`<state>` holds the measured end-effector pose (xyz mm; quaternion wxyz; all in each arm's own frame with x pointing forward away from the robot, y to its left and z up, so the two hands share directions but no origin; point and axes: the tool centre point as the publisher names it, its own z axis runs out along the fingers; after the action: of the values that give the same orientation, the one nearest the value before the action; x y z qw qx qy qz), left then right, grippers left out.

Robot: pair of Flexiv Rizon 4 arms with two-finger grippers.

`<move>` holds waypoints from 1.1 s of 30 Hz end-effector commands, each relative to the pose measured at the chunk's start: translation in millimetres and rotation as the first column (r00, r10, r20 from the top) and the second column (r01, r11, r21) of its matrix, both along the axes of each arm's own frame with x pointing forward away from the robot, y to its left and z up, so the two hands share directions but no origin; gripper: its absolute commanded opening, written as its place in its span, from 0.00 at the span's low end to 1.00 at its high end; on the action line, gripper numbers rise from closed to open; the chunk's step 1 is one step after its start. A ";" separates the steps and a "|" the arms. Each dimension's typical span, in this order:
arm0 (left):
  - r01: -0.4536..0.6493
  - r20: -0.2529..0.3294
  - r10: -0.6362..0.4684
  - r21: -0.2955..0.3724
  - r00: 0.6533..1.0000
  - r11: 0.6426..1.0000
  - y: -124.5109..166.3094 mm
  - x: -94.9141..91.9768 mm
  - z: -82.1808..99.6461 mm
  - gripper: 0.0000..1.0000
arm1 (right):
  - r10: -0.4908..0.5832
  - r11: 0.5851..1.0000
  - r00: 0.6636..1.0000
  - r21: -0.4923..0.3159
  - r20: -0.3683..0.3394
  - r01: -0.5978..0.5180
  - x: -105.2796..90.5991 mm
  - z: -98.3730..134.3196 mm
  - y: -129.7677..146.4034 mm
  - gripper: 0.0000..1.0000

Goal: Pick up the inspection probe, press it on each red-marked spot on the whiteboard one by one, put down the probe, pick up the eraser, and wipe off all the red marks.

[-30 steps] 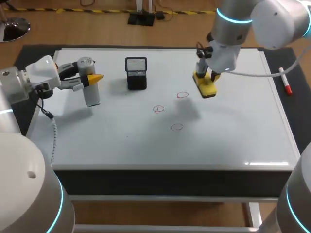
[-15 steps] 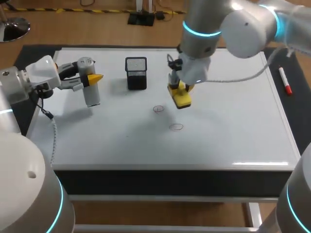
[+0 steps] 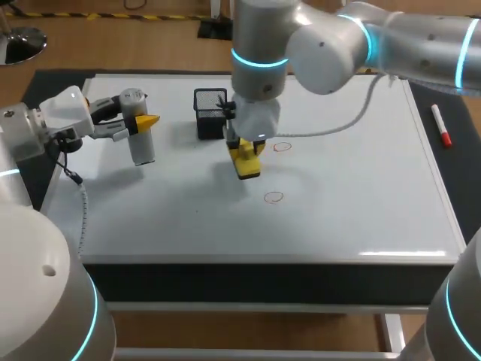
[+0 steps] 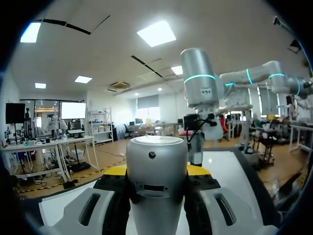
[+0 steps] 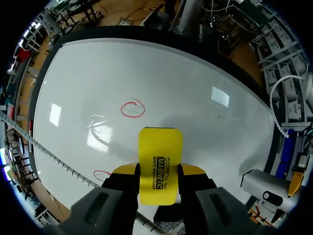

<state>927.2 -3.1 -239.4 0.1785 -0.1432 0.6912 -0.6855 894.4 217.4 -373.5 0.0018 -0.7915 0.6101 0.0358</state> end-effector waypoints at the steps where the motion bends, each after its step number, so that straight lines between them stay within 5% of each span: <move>1: -0.002 0.002 0.002 -0.001 1.000 1.000 -0.3 0.0 0.5 0.00 | -0.003 0.999 1.000 -0.033 -0.012 0.002 4.2 -6.0 11.3 0.00; 18: -0.002 0.002 0.002 -0.001 1.000 1.000 -0.3 0.0 0.5 0.00 | -0.004 1.000 0.998 -0.001 -0.057 0.004 2.3 -36.0 12.5 0.00; 33: -0.002 0.002 0.002 -0.001 1.000 1.000 -0.3 0.0 0.5 0.00 | -0.013 0.999 0.999 -0.053 -0.052 0.010 4.3 -49.2 -1.1 0.00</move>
<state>927.2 -3.1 -239.4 0.1785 -0.1432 0.6912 -0.6855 895.8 220.2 -419.1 -0.0323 -0.7870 0.6146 0.0431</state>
